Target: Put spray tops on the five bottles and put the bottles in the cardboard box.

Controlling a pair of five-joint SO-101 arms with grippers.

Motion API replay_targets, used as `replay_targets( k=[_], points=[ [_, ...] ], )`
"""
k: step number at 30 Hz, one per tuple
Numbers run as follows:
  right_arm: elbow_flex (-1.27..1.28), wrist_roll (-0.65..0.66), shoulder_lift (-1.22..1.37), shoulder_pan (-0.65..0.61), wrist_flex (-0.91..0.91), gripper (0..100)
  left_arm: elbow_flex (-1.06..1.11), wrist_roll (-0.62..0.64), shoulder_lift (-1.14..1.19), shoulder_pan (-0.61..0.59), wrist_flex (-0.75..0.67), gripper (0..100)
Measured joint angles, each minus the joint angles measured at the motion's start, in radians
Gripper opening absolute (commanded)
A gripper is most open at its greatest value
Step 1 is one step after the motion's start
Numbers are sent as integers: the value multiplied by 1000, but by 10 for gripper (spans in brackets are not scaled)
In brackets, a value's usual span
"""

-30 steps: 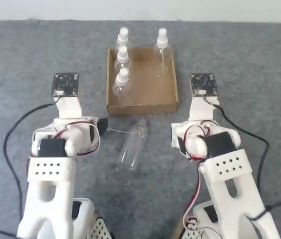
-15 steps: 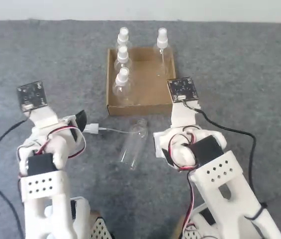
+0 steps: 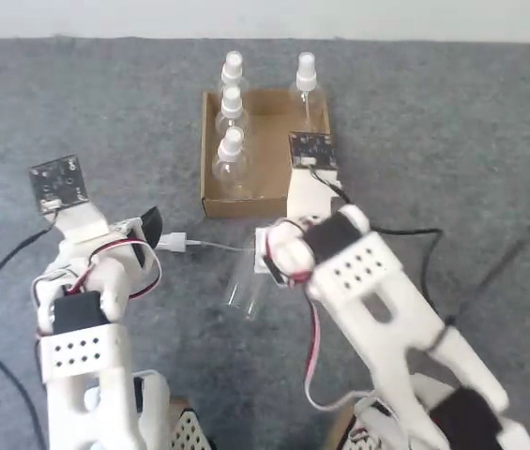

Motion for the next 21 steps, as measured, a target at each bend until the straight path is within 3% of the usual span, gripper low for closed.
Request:
replay_targets(
  k=[10,21],
  points=[
    [-137,-46,229,-87,0,258,0,5,0,0,0,257],
    [-330,-91,511,-94,0,257,0,5,0,0,0,257]
  ],
)
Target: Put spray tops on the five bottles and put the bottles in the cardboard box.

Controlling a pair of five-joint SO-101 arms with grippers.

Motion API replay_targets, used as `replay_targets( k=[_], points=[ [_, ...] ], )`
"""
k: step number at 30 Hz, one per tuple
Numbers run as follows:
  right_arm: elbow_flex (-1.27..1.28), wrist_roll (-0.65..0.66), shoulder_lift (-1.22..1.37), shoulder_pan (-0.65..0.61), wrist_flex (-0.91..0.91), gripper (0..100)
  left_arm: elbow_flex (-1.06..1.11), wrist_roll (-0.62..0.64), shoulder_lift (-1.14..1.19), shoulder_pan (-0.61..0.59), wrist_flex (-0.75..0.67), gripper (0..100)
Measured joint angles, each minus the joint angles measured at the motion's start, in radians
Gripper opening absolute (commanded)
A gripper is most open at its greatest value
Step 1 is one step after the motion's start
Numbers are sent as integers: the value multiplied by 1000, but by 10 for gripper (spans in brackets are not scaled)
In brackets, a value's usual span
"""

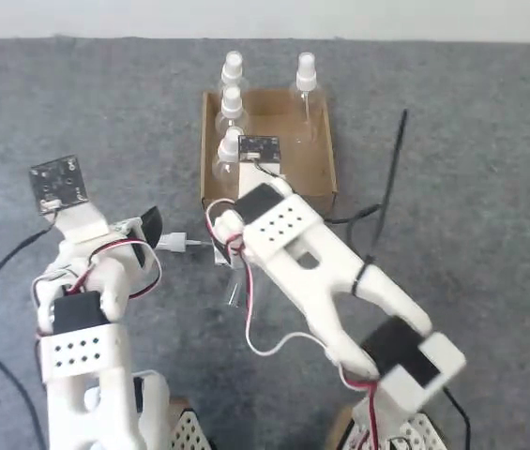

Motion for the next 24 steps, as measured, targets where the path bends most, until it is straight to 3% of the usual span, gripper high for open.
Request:
replay_targets(
  k=[8,16,24],
  points=[
    [-115,-3,183,2,-8,241,0,0,0,0,0,257],
    [-129,-6,259,6,3,80,0,0,0,0,0,257],
    [-130,66,259,31,60,74,0,0,0,0,0,257]
  ],
)
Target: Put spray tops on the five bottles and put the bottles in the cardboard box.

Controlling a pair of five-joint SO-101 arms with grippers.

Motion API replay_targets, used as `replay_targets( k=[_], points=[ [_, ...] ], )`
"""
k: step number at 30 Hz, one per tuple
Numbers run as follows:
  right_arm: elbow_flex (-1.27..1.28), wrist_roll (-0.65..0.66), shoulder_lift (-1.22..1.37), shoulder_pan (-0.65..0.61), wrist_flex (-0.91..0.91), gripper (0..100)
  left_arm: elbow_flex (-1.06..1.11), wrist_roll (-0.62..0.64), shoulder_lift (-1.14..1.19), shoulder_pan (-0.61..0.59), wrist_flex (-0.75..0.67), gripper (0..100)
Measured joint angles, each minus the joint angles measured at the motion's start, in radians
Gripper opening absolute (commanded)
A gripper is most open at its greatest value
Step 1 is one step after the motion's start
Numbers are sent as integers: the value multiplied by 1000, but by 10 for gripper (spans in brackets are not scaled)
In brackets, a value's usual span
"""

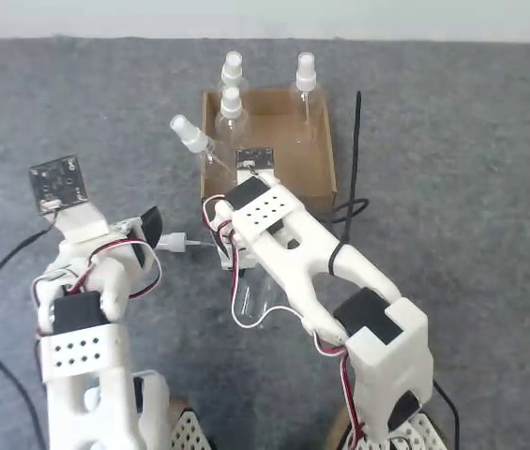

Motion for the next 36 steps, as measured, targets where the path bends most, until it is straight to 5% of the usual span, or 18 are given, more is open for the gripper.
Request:
replay_targets(
  k=[36],
  points=[
    [2,77,-256,51,290,72,0,0,0,0,0,257]
  ],
)
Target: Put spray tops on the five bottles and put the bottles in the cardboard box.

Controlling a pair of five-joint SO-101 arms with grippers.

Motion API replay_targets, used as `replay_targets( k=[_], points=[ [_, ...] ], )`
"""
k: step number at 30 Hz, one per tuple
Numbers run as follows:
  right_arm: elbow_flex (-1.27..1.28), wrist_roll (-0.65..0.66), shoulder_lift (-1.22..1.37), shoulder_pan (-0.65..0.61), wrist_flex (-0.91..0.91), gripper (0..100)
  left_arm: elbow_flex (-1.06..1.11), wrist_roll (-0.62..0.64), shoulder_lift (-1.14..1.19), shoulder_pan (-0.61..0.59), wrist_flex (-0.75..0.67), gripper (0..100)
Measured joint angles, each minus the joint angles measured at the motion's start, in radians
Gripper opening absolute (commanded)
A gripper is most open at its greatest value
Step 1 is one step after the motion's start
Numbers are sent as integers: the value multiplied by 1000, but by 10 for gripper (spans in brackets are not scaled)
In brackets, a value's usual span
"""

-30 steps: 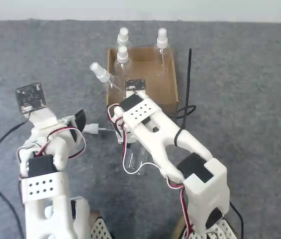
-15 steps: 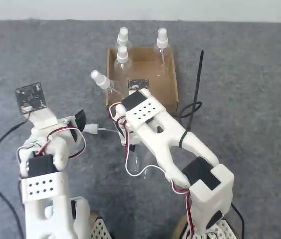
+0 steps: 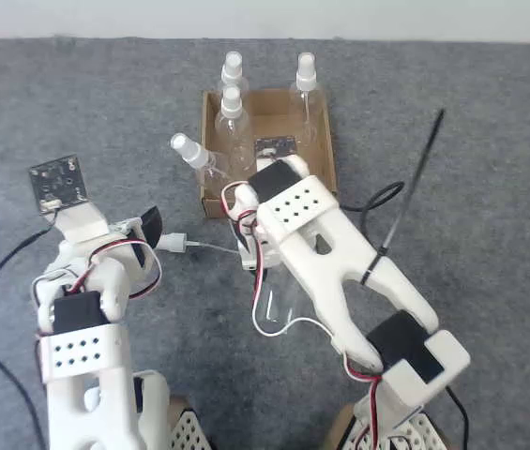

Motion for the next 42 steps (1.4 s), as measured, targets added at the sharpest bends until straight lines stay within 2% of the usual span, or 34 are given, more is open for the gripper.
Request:
replay_targets(
  k=[7,16,27,31,42],
  points=[
    [0,183,-46,11,80,72,0,0,0,0,0,257],
    [29,443,-48,14,92,72,0,0,0,0,0,257],
    [126,568,-48,14,92,72,0,0,0,-46,0,257],
    [152,623,-48,20,92,16,0,0,0,-46,0,257],
    [164,933,-48,103,80,13,0,0,0,-94,-14,257]
  ],
)
